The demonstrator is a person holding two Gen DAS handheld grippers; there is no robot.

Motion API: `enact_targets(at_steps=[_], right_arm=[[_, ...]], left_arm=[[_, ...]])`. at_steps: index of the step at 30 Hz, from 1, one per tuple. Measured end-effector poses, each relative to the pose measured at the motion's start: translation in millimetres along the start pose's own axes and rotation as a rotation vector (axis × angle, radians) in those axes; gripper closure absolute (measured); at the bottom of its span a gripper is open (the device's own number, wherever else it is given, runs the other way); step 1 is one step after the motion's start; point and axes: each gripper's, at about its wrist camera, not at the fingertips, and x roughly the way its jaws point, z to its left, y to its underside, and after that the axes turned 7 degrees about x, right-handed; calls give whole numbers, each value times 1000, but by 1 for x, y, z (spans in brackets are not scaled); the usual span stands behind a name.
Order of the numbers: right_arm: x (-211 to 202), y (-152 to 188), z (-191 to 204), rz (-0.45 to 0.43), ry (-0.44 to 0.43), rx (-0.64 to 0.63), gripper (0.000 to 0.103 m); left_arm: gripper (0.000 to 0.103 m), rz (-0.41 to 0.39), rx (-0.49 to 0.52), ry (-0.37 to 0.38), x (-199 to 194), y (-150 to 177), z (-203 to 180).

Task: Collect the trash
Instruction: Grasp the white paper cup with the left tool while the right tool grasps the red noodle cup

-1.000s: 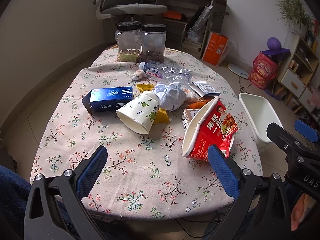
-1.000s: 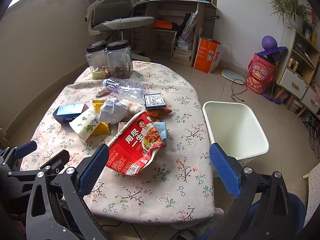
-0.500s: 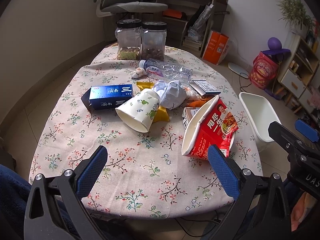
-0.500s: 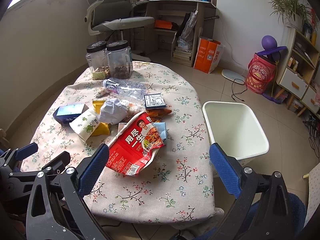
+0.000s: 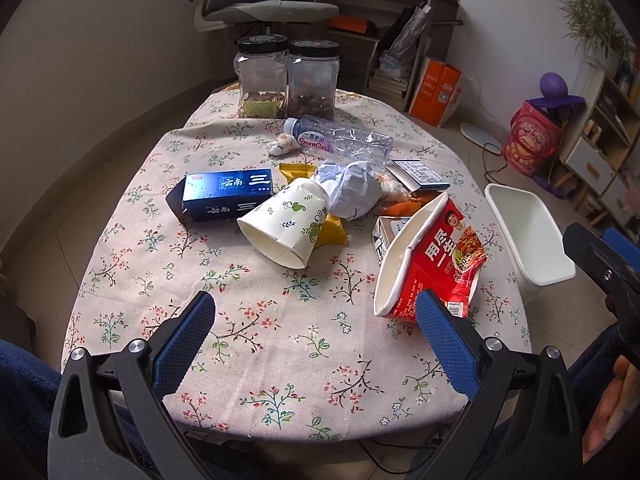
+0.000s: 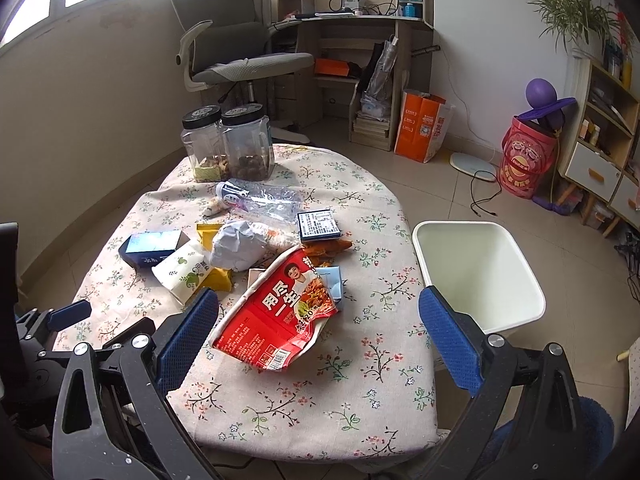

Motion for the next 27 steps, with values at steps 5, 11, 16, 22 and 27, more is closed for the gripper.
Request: enact_targets(at_steps=[5, 11, 16, 22, 27], right_arm=[[39, -10, -26, 162, -41, 124, 7], [63, 3, -69, 272, -62, 383, 7], [95, 26, -63, 383, -116, 459, 7], [130, 48, -52, 452, -119, 519, 7], [143, 48, -48, 449, -154, 552, 18]], left_arm=[[6, 48, -48, -11, 23, -16, 25], [6, 100, -156, 43, 52, -28, 51], [6, 144, -130, -7, 85, -43, 47], [33, 189, -281, 94, 115, -29, 60], [55, 170, -488, 275, 130, -18, 84]])
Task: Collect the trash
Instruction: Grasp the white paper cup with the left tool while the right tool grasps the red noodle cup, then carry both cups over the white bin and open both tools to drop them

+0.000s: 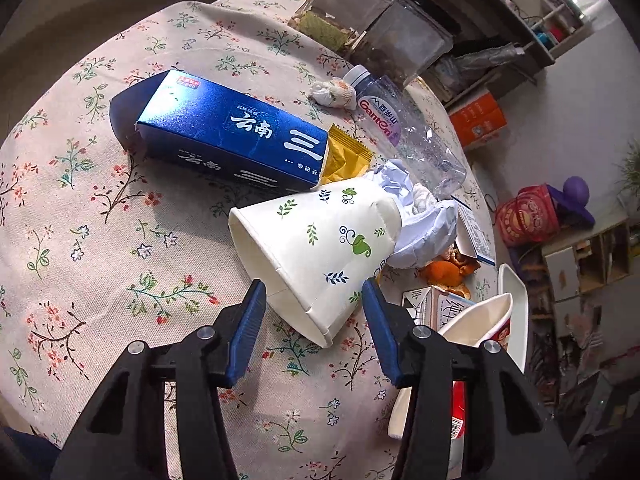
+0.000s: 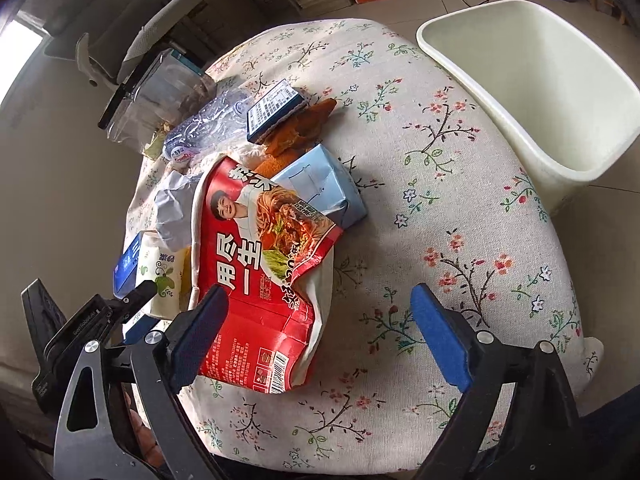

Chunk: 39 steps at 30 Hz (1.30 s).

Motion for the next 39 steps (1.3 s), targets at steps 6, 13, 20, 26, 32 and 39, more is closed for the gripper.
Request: enact_targets(at_steps=[6, 13, 20, 26, 32, 39], right_arm=[[8, 1, 1, 34, -78, 5, 81], [-16, 7, 15, -3, -118, -92, 96], [-57, -6, 20, -70, -140, -142, 97], [-115, -44, 20, -174, -111, -210, 97], [-162, -116, -9, -289, 3, -190, 97], [-154, -172, -50, -361, 220, -164, 97]], left_arm=[[85, 27, -54, 91, 11, 5, 2], [100, -58, 5, 119, -13, 4, -15], [100, -115, 41, 158, -42, 1, -27], [100, -123, 71, 232, -57, -10, -51], [100, -80, 255, 283, -41, -14, -135], [100, -4, 473, 295, 7, -2, -247]])
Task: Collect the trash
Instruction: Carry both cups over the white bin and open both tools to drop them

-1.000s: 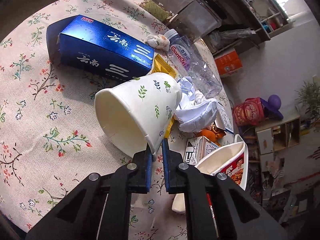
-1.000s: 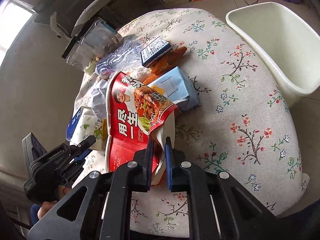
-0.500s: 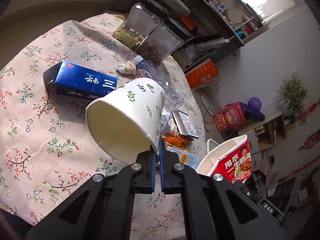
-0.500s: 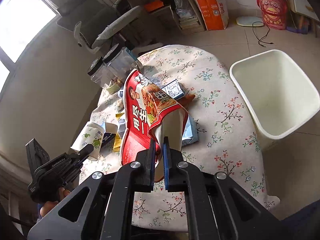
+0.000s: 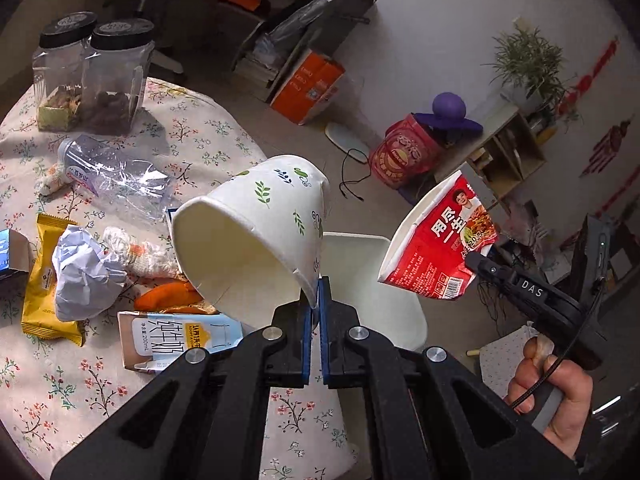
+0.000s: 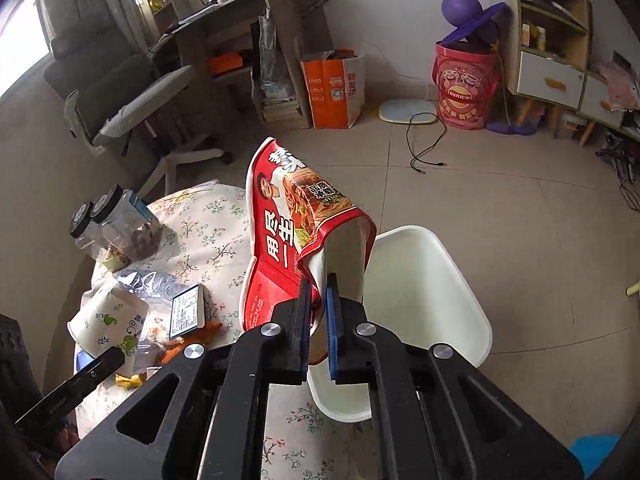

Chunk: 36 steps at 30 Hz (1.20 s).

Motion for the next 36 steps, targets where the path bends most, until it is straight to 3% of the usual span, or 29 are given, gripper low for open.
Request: enact_targets(at_steps=[5, 9, 14, 15, 16, 18, 20, 25, 32, 36], right_arm=[[34, 14, -47, 83, 78, 95, 97], [53, 15, -52, 109, 155, 53, 97], [63, 14, -65, 123, 210, 77, 97], [64, 14, -67, 127, 216, 81, 97], [67, 14, -69, 134, 224, 84, 96], [67, 14, -72, 136, 236, 91, 87], [61, 13, -73, 100, 239, 97, 57], [51, 11, -70, 44, 227, 104, 56], [25, 10, -44, -73, 138, 94, 56], [20, 15, -16, -89, 45, 103, 47]], left_arm=[[100, 121, 73, 51, 74, -2, -41], [100, 228, 100, 104, 130, 6, -63], [99, 321, 79, 152, 173, 12, -71], [94, 332, 73, 161, 178, 12, -71], [74, 338, 70, 161, 180, 12, -70], [37, 310, 80, 124, 174, 11, -70], [36, 293, 99, 124, 166, 11, -68], [36, 279, 107, 77, 137, 13, -49], [36, 250, 124, -40, 85, 12, -12], [36, 243, 129, -127, 53, 6, 19]])
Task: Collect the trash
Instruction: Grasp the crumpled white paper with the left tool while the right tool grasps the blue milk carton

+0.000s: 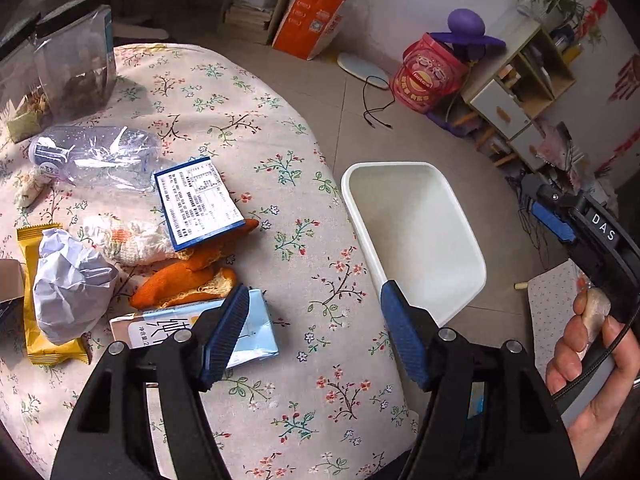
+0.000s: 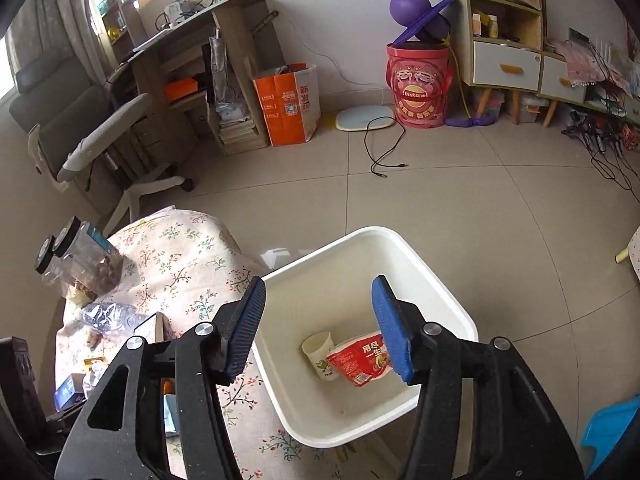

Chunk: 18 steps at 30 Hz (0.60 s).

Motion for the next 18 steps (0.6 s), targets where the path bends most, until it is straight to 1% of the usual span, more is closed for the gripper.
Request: enact_targets(at_steps=[3, 4, 5, 7, 8, 10, 11, 12, 13, 14, 15, 17, 18], right_arm=[[1, 12, 33, 31, -85, -60, 44], [0, 17, 45, 43, -113, -93, 40], [0, 22, 57, 50, -132, -130, 36], [0, 33, 79, 60, -149, -208, 34], [1, 40, 89, 69, -156, -241, 32], [7, 54, 108, 113, -179, -310, 25], [11, 62, 116, 139, -186, -345, 25], [16, 71, 125, 170, -187, -382, 25], [22, 78, 130, 204, -186, -415, 24], [28, 87, 136, 236, -188, -442, 23], [34, 92, 138, 270, -185, -460, 22], [43, 102, 140, 318, -168, -475, 22], [45, 108, 142, 332, -164, -479, 22]], left_arm=[[36, -3, -3, -75, -26, 2, 28], [36, -1, -11, -99, -35, 4, 40], [36, 1, -19, -121, -43, 6, 51], [35, 1, -43, -168, -60, 14, 77], [34, -6, -56, -192, -67, 21, 91], [27, -24, -100, -231, -73, 35, 120], [27, -18, -142, -234, -72, 43, 135], [27, 3, -202, -221, -68, 51, 151], [28, 18, -267, -192, -65, 56, 165], [28, 18, -306, -164, -63, 59, 174], [27, 17, -318, -157, -63, 61, 179], [28, 15, -297, -195, -61, 62, 180], [27, 13, -288, -195, -61, 62, 179]])
